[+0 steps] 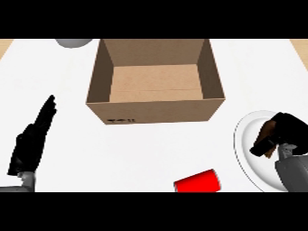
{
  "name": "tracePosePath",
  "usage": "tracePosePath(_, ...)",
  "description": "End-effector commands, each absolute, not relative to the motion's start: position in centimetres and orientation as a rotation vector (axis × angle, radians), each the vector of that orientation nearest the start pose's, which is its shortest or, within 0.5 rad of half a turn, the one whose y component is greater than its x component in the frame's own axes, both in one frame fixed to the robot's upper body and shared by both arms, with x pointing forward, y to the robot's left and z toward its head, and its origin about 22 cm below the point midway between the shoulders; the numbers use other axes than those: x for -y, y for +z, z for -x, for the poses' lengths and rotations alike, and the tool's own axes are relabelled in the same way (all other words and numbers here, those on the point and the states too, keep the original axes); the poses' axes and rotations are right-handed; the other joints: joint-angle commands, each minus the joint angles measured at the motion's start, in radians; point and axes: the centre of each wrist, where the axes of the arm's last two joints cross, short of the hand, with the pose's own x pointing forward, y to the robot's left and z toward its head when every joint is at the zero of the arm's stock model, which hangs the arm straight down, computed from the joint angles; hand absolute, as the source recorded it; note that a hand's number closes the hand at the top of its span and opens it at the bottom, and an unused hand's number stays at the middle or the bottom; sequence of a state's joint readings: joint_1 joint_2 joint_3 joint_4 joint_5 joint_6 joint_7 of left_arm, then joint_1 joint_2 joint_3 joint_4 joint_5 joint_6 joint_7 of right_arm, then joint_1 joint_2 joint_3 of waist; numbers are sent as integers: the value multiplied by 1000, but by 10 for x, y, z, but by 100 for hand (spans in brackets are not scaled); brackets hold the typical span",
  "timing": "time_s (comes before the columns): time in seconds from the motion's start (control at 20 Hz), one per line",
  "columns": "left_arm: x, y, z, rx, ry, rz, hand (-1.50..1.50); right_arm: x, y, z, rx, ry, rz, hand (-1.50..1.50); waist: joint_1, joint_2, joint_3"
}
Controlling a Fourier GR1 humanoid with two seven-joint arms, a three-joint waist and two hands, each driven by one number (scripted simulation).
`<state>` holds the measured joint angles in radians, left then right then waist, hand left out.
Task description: Pick the sweet potato from the plate and place it in the cardboard box
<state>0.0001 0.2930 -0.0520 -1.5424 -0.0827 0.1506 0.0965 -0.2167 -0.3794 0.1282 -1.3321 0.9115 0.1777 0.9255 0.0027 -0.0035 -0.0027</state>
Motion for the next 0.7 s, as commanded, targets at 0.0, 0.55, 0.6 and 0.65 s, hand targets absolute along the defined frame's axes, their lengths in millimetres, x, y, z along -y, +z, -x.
tracePosePath(0.0,-268,2,-239,1455,-219,-367,0,280,48,-326,635,858,1184,150,26,10,4)
tracePosePath(0.55,-263,28,-259,1531,-307,-290,0,258,131,-357,1459,1558,835,150,146,51,13)
tracePosePath(0.6,-259,20,-255,1516,-297,-288,0,272,147,-363,1511,1564,829,150,137,49,12)
tracePosePath(0.65,-259,25,-259,1530,-300,-291,0,278,153,-370,1548,1559,819,150,139,52,11)
